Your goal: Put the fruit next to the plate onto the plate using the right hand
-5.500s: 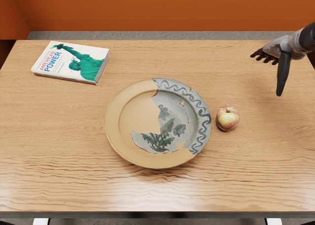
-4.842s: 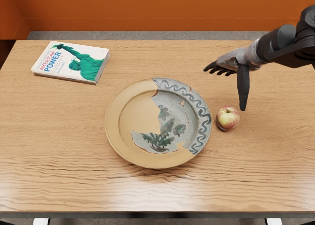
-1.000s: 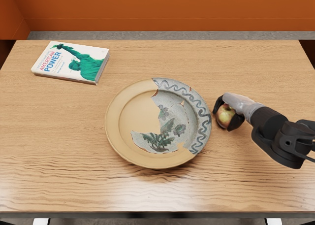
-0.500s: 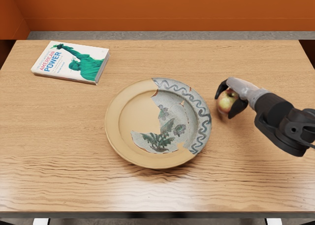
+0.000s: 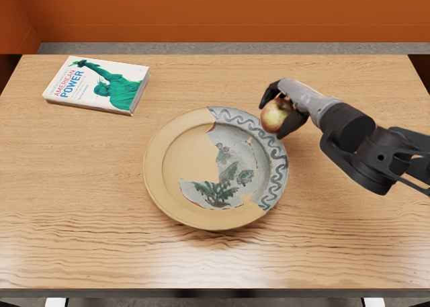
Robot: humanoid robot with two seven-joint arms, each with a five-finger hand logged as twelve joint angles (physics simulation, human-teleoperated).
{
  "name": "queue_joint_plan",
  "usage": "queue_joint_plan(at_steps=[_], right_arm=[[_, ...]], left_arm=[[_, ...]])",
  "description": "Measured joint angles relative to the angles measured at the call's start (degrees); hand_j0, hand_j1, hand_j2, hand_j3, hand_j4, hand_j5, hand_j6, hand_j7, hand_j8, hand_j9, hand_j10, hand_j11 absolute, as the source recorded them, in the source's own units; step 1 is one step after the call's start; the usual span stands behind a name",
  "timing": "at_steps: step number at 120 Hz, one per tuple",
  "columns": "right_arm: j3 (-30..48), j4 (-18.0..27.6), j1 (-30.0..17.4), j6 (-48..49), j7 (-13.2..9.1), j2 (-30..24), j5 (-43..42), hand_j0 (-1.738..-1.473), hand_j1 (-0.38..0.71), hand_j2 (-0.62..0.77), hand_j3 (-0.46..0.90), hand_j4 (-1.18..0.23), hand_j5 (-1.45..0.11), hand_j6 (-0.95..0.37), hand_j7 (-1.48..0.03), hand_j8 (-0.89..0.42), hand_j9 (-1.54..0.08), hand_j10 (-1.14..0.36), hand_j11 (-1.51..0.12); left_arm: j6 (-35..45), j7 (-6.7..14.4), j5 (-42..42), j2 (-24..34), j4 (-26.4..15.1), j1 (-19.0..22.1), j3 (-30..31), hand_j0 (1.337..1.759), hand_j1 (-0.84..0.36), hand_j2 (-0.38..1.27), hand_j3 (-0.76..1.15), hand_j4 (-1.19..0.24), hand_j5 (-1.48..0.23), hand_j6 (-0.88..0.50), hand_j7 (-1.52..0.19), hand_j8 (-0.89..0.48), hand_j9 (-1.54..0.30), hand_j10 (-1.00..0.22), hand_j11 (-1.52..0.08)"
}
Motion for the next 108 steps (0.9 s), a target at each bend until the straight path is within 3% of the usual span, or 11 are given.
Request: queue_joint_plan(at_steps=[49, 108], right_arm=[[-0.43, -0.10, 0.23, 0.06, -0.01, 8.36, 0.16, -1.658, 0.24, 0.34, 0.00, -0.59, -0.90, -0.36, -0.83, -0.28, -0.88, -0.47, -0.87], [-2.23, -0.66, -3.30, -0.20, 0.00, 11.08, -0.71, -1.656, 0.24, 0.33, 0.00, -0.62, -0.87, -0.35, -0.84, -0.28, -0.88, -0.46, -0.86]], left_arm=[[0.00, 0.00, 0.00, 0.00, -0.01, 0.00, 0.01, 1.658, 0.34, 0.00, 0.00, -0.01, -0.01, -0.01, -0.01, -0.01, -0.01, -0.01, -0.01], [-0.01, 0.00, 0.00, 0.00, 0.00, 0.00, 0.00, 1.658, 0.34, 0.00, 0.00, -0.01, -0.01, -0.01, -0.01, -0.01, -0.01, -0.01, -0.01]])
